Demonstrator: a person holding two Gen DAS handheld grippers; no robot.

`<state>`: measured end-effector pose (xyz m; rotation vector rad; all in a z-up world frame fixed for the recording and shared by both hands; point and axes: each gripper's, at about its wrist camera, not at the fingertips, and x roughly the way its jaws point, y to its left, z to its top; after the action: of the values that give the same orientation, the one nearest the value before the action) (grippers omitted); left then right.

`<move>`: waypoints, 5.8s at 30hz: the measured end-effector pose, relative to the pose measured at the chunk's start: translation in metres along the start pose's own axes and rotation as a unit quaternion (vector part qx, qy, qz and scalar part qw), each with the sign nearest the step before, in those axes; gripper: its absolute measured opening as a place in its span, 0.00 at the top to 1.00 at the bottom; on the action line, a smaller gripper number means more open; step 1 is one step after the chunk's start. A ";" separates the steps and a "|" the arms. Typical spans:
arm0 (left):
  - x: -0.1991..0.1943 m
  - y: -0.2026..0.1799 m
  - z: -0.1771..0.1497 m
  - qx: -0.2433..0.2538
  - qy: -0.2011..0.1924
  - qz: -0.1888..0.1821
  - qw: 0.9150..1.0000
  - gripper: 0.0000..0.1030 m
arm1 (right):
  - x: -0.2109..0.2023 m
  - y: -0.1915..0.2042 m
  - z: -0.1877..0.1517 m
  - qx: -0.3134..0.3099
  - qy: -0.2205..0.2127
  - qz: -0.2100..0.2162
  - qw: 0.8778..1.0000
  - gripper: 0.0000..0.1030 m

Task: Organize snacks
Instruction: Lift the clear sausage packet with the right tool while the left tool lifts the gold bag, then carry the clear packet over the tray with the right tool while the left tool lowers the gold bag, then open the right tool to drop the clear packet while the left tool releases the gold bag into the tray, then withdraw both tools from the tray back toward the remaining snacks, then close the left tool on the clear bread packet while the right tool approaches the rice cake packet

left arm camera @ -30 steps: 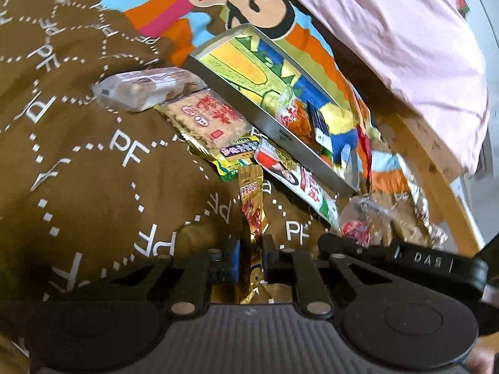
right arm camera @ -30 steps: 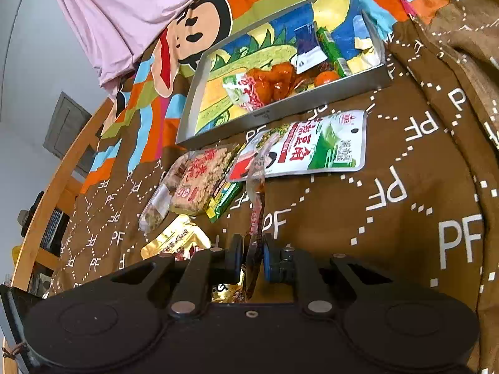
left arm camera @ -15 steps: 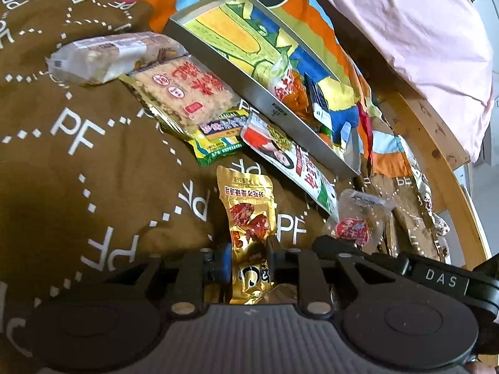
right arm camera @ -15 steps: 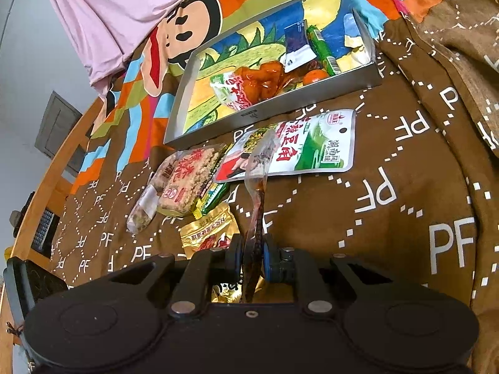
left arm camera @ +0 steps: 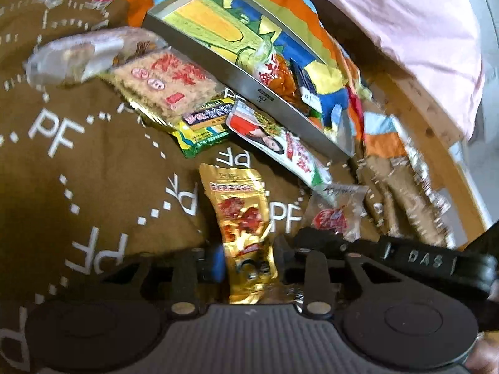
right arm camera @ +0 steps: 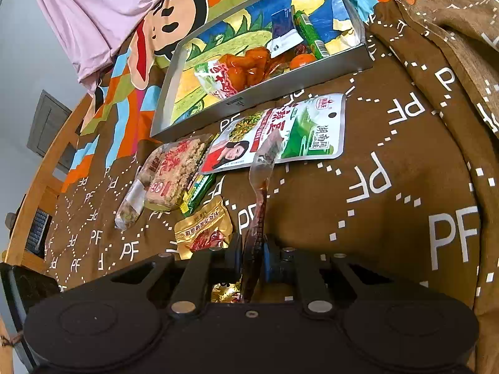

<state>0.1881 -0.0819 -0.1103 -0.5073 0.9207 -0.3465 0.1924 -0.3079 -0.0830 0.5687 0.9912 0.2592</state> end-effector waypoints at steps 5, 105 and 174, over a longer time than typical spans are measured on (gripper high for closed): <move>-0.009 -0.004 -0.003 0.013 -0.015 0.006 1.000 0.77 | -0.001 0.004 0.000 -0.013 -0.003 0.001 1.000 0.86; -0.057 -0.081 0.154 0.088 -0.208 0.057 0.973 0.01 | -0.087 0.032 0.084 -0.140 -0.357 -0.054 0.922 0.01; -0.104 0.051 0.076 0.232 -0.118 0.154 0.953 0.00 | 0.037 0.101 -0.070 -0.250 -0.123 -0.123 0.953 0.01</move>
<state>0.1956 0.0310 -0.0315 0.0320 0.6428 -0.2009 0.1576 -0.1845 -0.0825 0.0107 0.7077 0.2008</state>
